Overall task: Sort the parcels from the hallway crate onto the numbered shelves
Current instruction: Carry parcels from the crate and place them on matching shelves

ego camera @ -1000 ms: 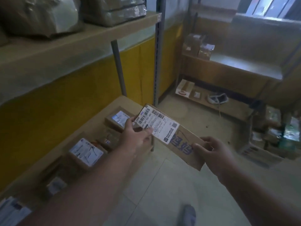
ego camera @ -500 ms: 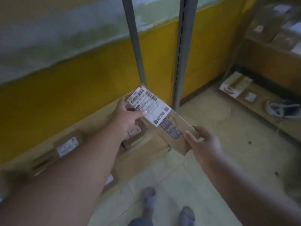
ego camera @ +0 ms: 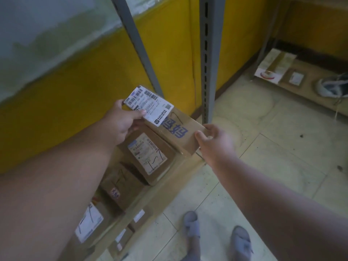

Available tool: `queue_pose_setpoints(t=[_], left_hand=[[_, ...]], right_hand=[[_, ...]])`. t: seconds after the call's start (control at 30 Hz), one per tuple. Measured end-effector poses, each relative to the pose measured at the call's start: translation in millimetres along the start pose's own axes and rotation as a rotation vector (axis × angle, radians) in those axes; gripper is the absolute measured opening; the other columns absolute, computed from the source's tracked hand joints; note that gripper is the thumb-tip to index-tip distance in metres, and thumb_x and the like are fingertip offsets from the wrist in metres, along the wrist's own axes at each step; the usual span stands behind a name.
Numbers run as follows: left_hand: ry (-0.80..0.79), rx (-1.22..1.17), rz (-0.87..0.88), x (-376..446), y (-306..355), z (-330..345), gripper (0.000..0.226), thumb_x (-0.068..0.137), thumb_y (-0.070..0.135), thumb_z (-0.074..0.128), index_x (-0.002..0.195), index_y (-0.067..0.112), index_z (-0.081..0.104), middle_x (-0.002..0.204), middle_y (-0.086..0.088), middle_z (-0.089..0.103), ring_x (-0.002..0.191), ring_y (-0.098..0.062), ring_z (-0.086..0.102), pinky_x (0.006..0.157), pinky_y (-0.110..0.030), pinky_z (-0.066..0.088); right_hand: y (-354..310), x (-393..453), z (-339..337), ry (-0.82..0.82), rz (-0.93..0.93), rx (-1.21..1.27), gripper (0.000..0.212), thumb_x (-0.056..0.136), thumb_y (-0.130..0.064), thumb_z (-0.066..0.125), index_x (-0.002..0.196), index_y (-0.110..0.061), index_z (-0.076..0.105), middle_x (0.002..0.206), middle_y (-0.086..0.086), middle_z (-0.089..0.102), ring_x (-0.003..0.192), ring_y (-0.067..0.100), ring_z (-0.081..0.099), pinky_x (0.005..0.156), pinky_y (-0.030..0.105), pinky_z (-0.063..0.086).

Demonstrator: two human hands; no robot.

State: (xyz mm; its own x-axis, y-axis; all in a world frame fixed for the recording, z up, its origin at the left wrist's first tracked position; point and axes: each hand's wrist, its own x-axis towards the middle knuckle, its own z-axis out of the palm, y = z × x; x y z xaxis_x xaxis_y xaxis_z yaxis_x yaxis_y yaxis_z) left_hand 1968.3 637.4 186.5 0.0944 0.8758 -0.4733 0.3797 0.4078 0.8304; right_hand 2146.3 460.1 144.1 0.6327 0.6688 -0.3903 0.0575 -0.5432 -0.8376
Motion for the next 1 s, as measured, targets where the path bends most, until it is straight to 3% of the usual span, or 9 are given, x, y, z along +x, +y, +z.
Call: queue_pose_setpoints(t=[0.13, 0.27, 0.33, 0.43, 0.5, 0.63, 0.8, 0.93, 1.0], left_hand=[[0.012, 0.028, -0.022, 24, -10, 7, 0.058, 0.086, 0.005, 0.074, 0.129, 0.027, 0.043, 0.116, -0.008, 0.068, 0.098, -0.026, 0.070, 0.078, -0.041, 0.058], [0.062, 0.004, -0.008, 41, -16, 14, 0.073, 0.085, 0.006, 0.076, 0.145, 0.025, 0.038, 0.119, -0.008, 0.069, 0.095, -0.026, 0.072, 0.079, -0.042, 0.059], [0.101, 0.023, 0.010, 42, -19, 18, 0.077, 0.084, 0.012, 0.078, 0.147, 0.029, 0.037, 0.124, -0.007, 0.066, 0.100, -0.027, 0.071, 0.081, -0.042, 0.059], [0.225, 0.228, 0.094, 33, -18, 24, 0.079, 0.086, 0.031, 0.077, 0.150, 0.034, 0.032, 0.141, -0.006, 0.055, 0.123, -0.036, 0.058, 0.097, -0.051, 0.051], [0.281, 0.372, 0.119, 22, -15, 30, 0.077, 0.091, 0.036, 0.071, 0.154, 0.031, 0.026, 0.149, -0.007, 0.048, 0.129, -0.035, 0.052, 0.094, -0.047, 0.048], [0.319, 0.439, 0.238, -5, -17, 32, 0.072, 0.091, 0.031, 0.071, 0.151, 0.021, 0.032, 0.131, -0.006, 0.056, 0.101, -0.021, 0.055, 0.070, -0.029, 0.040], [0.345, 0.431, 0.225, -55, -29, 41, 0.056, 0.089, 0.029, 0.071, 0.139, 0.026, 0.045, 0.119, 0.005, 0.056, 0.097, -0.015, 0.056, 0.061, -0.025, 0.036], [0.358, 0.420, 0.270, -97, -43, 51, 0.047, 0.085, 0.030, 0.074, 0.128, 0.026, 0.054, 0.110, 0.004, 0.060, 0.094, -0.021, 0.064, 0.076, -0.036, 0.054], [0.389, 0.392, 0.273, -115, -48, 59, 0.044, 0.085, 0.024, 0.075, 0.125, 0.022, 0.058, 0.108, 0.002, 0.062, 0.092, -0.025, 0.064, 0.082, -0.037, 0.055]], right_hand=[[1, 10, 13, -0.015, 0.008, -0.053, 0.037, 0.096, -0.038, 0.059, 0.132, -0.030, 0.057, 0.113, -0.001, 0.066, 0.087, 0.018, 0.069, 0.052, 0.021, 0.047], [1, 21, 19, -0.004, -0.091, -0.233, 0.038, 0.099, -0.042, 0.052, 0.133, -0.024, 0.053, 0.120, 0.002, 0.059, 0.094, 0.020, 0.061, 0.071, 0.029, 0.049], [-1, 25, 19, 0.016, -0.147, -0.337, 0.035, 0.101, -0.042, 0.047, 0.128, -0.021, 0.053, 0.122, 0.003, 0.051, 0.090, 0.019, 0.055, 0.073, 0.031, 0.049], [-5, 25, 16, 0.077, -0.261, -0.482, 0.033, 0.100, -0.043, 0.048, 0.118, -0.017, 0.053, 0.121, 0.003, 0.045, 0.088, 0.023, 0.056, 0.071, 0.037, 0.055], [-7, 20, 12, 0.086, -0.348, -0.530, 0.032, 0.099, -0.041, 0.050, 0.118, -0.016, 0.055, 0.120, 0.004, 0.044, 0.089, 0.024, 0.056, 0.070, 0.037, 0.055], [-12, 4, 1, 0.045, -0.464, -0.545, 0.034, 0.098, -0.038, 0.052, 0.124, -0.017, 0.055, 0.122, 0.003, 0.046, 0.095, 0.024, 0.056, 0.068, 0.033, 0.052], [-25, -20, -16, 0.034, -0.587, -0.454, 0.030, 0.094, -0.033, 0.059, 0.120, -0.018, 0.060, 0.115, 0.002, 0.051, 0.094, 0.023, 0.056, 0.069, 0.035, 0.052], [-32, -30, -34, -0.013, -0.681, -0.381, 0.029, 0.091, -0.032, 0.061, 0.116, -0.018, 0.061, 0.114, 0.000, 0.053, 0.092, 0.021, 0.059, 0.066, 0.029, 0.048], [-33, -31, -47, -0.046, -0.732, -0.336, 0.028, 0.090, -0.032, 0.062, 0.116, -0.020, 0.061, 0.116, -0.002, 0.053, 0.093, 0.020, 0.060, 0.068, 0.029, 0.049]])
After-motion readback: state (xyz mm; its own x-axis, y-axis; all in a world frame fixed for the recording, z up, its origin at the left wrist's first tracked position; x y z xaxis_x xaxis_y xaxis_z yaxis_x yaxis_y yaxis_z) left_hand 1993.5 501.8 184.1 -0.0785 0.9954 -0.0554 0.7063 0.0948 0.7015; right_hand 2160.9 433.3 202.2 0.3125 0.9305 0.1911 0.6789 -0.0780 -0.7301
